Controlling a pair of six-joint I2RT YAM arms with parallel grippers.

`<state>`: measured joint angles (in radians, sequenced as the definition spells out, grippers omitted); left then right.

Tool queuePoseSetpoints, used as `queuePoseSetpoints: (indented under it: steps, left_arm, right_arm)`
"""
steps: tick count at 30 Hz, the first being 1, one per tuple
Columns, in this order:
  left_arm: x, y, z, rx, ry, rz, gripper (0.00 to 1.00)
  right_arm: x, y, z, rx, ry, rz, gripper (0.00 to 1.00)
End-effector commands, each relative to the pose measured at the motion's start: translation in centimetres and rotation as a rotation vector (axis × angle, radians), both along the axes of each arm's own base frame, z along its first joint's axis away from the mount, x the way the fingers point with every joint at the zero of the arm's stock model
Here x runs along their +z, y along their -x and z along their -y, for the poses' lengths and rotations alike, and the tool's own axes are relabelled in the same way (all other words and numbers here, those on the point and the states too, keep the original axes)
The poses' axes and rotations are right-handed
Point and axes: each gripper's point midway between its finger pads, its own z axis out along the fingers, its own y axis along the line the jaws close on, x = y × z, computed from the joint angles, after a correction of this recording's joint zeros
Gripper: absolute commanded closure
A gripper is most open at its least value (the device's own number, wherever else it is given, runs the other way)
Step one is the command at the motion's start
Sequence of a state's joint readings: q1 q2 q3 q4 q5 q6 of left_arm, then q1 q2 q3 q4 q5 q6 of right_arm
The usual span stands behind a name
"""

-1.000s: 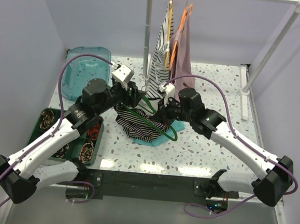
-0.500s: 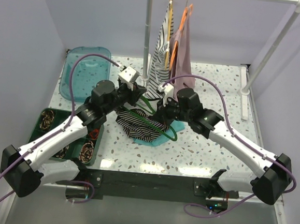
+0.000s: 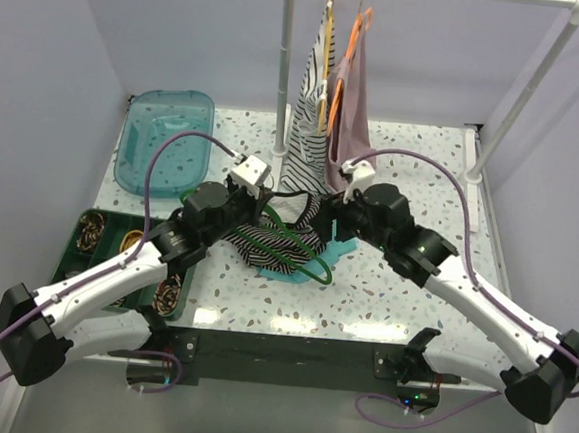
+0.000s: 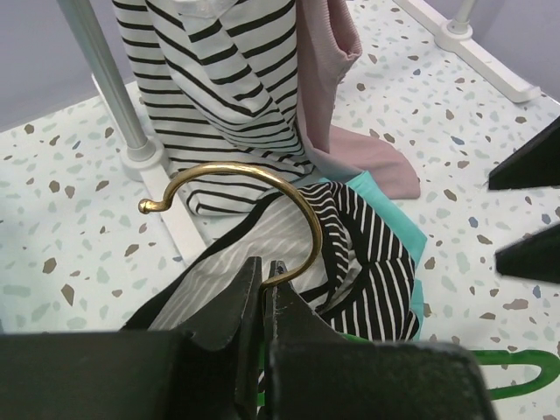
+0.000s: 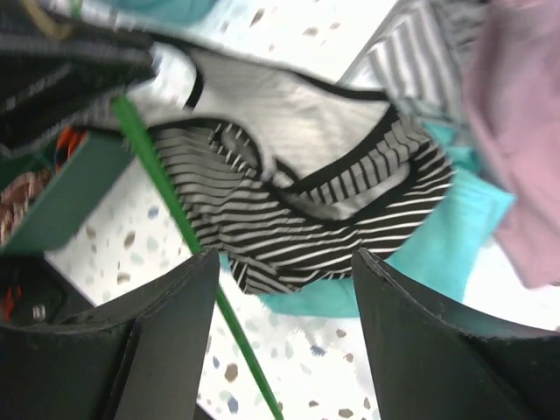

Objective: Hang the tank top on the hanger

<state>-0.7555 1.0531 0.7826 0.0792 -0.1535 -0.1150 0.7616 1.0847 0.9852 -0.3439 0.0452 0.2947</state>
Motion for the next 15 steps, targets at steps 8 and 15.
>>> queuePoseSetpoints:
  steps: [8,15]
  left_arm:
    - [2.8,0.4,-0.9,0.037,0.058,0.089,1.00]
    - [2.9,0.5,-0.9,0.033,0.051,0.092,1.00]
  right_arm:
    - [-5.0,-8.2,-0.4,-0.176,-0.046,-0.224,0.57]
    - [-6.5,-9.5,-3.2,-0.161,-0.014,-0.240,0.52]
